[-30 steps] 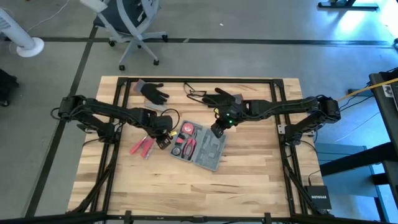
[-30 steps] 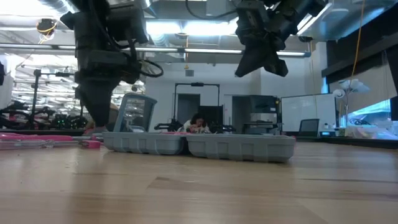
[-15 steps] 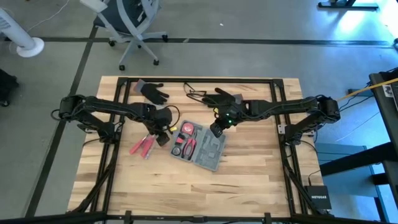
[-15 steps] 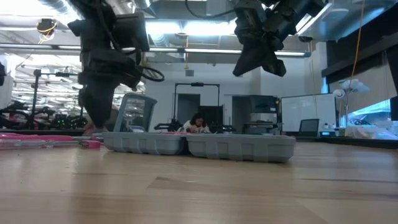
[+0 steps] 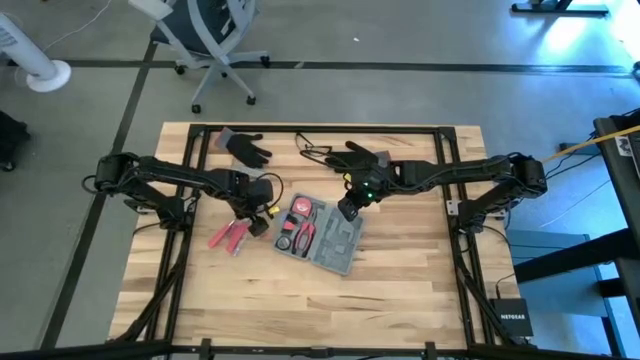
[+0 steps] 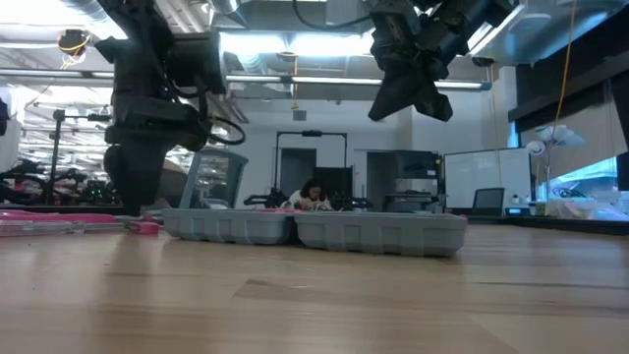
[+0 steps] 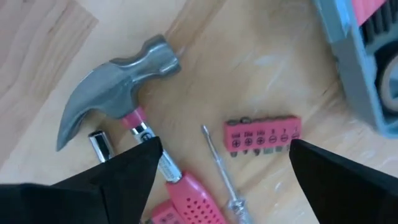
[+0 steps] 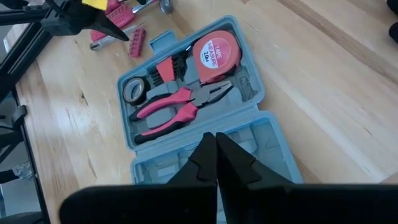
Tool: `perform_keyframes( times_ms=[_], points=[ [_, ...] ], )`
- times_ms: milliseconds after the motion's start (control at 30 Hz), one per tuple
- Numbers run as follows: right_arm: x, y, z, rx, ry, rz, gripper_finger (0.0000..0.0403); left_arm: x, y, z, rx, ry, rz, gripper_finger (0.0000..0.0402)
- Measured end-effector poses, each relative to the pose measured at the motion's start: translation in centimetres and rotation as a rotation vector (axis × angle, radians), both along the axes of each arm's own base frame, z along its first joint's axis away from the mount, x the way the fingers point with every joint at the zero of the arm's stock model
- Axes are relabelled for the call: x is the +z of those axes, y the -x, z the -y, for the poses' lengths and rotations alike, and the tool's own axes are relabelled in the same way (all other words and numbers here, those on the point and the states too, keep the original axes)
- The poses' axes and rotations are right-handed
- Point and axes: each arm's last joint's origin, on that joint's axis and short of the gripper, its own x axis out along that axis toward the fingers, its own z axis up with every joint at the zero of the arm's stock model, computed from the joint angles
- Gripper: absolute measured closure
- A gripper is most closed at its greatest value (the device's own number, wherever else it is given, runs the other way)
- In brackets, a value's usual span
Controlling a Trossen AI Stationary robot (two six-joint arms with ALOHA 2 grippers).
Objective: Prefit tool cases
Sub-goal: Put the right orange multi bit set into the gray prefit tool case
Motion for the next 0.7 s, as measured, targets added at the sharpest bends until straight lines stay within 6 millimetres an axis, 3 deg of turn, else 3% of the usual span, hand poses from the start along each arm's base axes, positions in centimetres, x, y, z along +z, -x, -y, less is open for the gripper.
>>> perform_keyframes(
  times_ms=[400, 600, 700],
  points=[
    [-0.1, -0.2, 0.0, 0.0, 0.002, 0.006, 0.0403, 0.0, 0.7, -0.1, 0.02, 0.017, -0.082, 0.005],
    [-1.1, -1.0, 0.0, -0.007, -0.022, -0.004, 0.0403, 2.9, -0.7, 0.2, -0.044, -0.09, -0.062, 0.005],
    [-1.7, -1.3, -0.1, 0.022, -0.059, -0.013, 0.0403, 3.1, -1.3, 1.2, -0.058, -0.134, -0.035, 0.005]
  ],
)
